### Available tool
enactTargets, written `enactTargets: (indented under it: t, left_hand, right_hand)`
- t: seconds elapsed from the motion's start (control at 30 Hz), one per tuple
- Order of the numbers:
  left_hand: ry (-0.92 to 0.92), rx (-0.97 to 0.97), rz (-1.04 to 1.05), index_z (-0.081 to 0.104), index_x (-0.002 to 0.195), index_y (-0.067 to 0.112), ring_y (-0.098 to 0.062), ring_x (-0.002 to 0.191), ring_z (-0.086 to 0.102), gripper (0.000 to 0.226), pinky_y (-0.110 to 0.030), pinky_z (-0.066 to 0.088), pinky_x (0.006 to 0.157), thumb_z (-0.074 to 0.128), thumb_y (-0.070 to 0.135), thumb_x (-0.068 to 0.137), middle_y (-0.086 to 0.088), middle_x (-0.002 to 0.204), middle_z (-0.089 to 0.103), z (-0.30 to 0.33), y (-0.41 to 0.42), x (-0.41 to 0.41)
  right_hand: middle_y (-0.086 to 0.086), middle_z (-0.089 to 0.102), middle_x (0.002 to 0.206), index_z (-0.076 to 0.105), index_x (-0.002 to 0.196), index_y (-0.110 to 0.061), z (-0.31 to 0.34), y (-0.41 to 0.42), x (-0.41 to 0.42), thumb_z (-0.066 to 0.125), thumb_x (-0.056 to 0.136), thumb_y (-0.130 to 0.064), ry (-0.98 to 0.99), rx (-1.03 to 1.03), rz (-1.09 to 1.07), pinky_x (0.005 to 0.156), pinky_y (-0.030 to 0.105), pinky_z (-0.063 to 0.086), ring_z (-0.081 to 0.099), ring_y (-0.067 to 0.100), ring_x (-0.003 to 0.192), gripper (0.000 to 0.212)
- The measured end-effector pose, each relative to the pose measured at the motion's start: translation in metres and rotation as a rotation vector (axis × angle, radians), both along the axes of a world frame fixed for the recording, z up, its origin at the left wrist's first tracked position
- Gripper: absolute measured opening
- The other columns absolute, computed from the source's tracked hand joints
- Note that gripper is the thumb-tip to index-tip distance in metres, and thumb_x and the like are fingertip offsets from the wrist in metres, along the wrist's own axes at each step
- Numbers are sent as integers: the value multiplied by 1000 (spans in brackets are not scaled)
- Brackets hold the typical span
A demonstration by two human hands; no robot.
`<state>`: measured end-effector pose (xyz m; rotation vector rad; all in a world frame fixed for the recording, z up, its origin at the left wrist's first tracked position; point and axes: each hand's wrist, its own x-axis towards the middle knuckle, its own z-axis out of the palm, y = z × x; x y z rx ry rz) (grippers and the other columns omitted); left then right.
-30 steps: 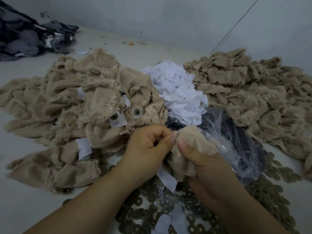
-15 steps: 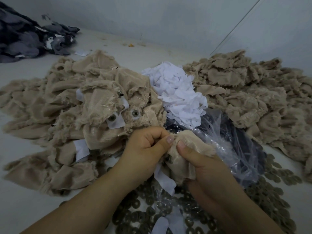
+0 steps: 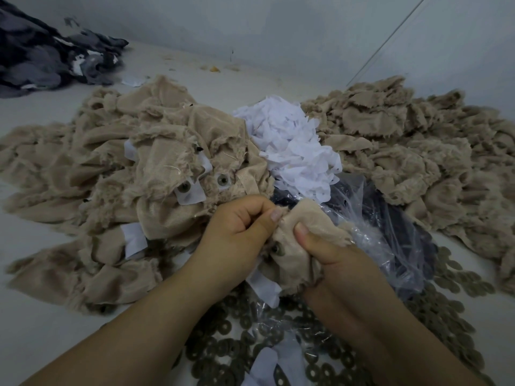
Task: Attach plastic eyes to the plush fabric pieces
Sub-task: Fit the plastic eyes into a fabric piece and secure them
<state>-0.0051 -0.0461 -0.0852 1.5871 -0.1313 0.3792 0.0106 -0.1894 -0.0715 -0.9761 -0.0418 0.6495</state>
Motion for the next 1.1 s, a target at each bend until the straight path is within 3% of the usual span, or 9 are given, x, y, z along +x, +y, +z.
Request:
enactTargets:
  t: [0.2,0.33,0.47,0.57,0.7,0.8,0.9,1.0,1.1]
  left_hand:
    - [-73,17,-48,65,79,5,-16,57,50,10,-23,45,55,62,1,88,-11,62,56,6,10,-6]
    - [-108,238,-196,71,78,4,-3,58,53,27,-13,43,57,50,-12,78,7,65,62,15,23,-13]
    - [23,617,-341,79,85,17,-9,51,49,29,-23,44,52,58,2,72,6,63,62,18,32,-18]
    - [45,849,-360,76,97,34,-11,60,60,25,-31,51,55,69,23,75,7,75,68,15,33,-21]
    - [14,1052,-367,73,102,36,-5,77,66,23,-30,54,65,68,37,79,16,89,72,16,29,-22]
    - [-3,1065,-396,75,96,33,-1,78,65,13,-25,53,67,68,31,85,20,89,71,17,26,-23]
    - [-33,1050,-361,75,86,31,-2,63,59,4,-15,45,57,71,32,86,15,66,64,17,25,-23]
    - [-25,782,-358,76,82,25,-12,54,58,6,-23,48,53,76,30,85,6,60,63,18,26,-23]
    - [-26,519,-317,75,80,18,-20,54,59,5,-33,52,52,76,18,85,0,64,65,17,20,-23]
  right_hand:
    - [22,70,121,71,116,2,0,-6,8,49,96,-25,203,49,50,98,46,52,69,33,111,41]
    - [21,71,119,76,107,0,0,-9,13,51,88,-26,226,54,19,100,49,49,70,34,107,41]
    - [22,69,121,69,121,2,-1,-8,13,50,89,-27,211,62,15,96,48,50,69,35,110,47]
    - [21,70,120,71,118,0,-1,-6,11,51,87,-26,184,77,-6,100,47,49,68,35,112,45]
    - [19,71,118,69,118,-3,-1,-4,9,51,88,-27,151,63,-38,96,45,51,69,33,110,41]
    - [19,70,122,63,127,-3,0,-2,7,52,87,-28,144,42,-44,101,45,48,68,34,114,49]
    - [19,69,123,62,129,-2,1,-2,7,51,87,-29,134,28,-44,104,46,47,67,34,115,51]
    - [20,68,124,61,129,0,0,-3,6,46,96,-31,139,11,-35,106,48,46,66,35,117,48]
    - [23,73,109,67,116,5,-2,-3,5,52,93,-31,91,-37,-59,85,44,59,72,34,103,45]
